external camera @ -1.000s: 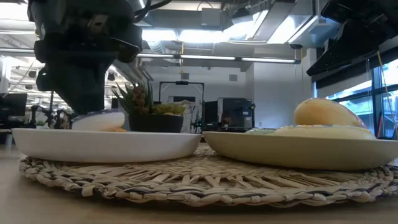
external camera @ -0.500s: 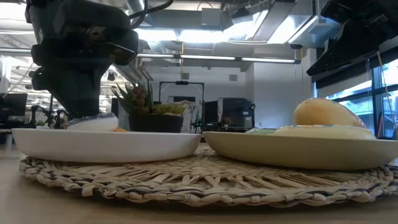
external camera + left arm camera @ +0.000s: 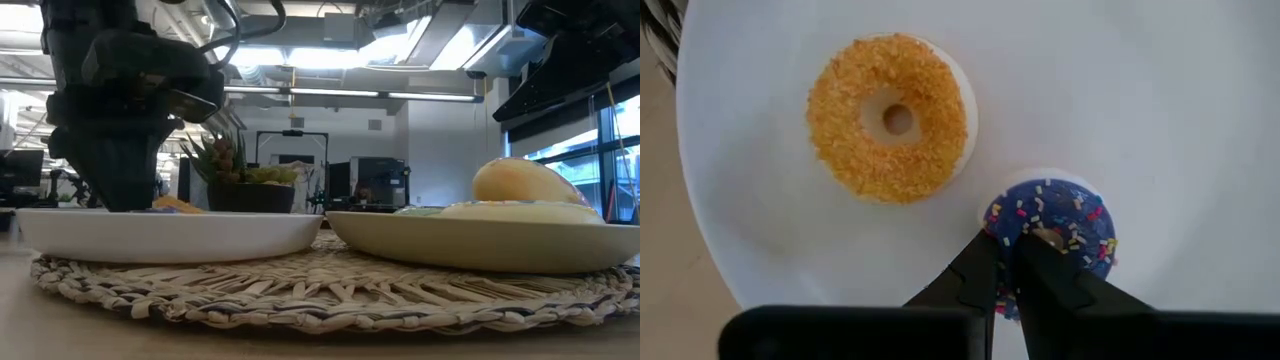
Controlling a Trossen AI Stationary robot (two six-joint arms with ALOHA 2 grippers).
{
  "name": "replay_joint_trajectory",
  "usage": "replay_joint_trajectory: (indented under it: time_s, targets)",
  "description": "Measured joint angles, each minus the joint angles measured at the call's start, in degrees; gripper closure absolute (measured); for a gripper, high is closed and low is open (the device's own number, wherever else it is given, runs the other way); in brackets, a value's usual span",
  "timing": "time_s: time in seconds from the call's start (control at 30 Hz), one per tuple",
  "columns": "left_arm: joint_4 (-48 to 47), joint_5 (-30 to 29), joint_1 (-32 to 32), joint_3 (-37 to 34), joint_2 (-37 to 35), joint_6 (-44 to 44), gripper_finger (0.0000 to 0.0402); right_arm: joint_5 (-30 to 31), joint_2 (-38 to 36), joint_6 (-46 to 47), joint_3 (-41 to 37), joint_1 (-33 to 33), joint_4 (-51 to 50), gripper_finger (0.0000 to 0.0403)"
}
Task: Pick & Place donuts
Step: Put the small purple donut on the white plate
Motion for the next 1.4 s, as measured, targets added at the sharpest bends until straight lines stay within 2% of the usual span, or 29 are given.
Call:
replay_joint_trajectory:
  time_s: [0.47,0.87,1.2,1.3,1.4]
  targets:
    - [0.1,1.1,0.1,0.0,-0.5,0.0,0.0352,0.0,0.0,-0.8,0.0,0.0,0.0,0.0249]
    - [-0.2,5.2,1.5,0.0,-0.9,0.0,0.0278,0.0,0.0,-1.1,0.0,-0.5,0.0,0.0249]
    - [-0.4,5.4,2.2,0.0,-3.0,0.0,0.0261,-0.2,0.0,-1.1,0.0,-3.0,0.2,0.0249]
    - [-0.4,5.5,2.2,0.0,-3.0,0.0,0.0262,-3.7,0.0,-3.5,0.0,-3.3,4.0,0.0249]
    - [-0.4,5.6,2.2,0.0,-3.0,0.0,0.0261,-8.6,1.0,-9.3,0.0,-3.2,12.6,0.0249]
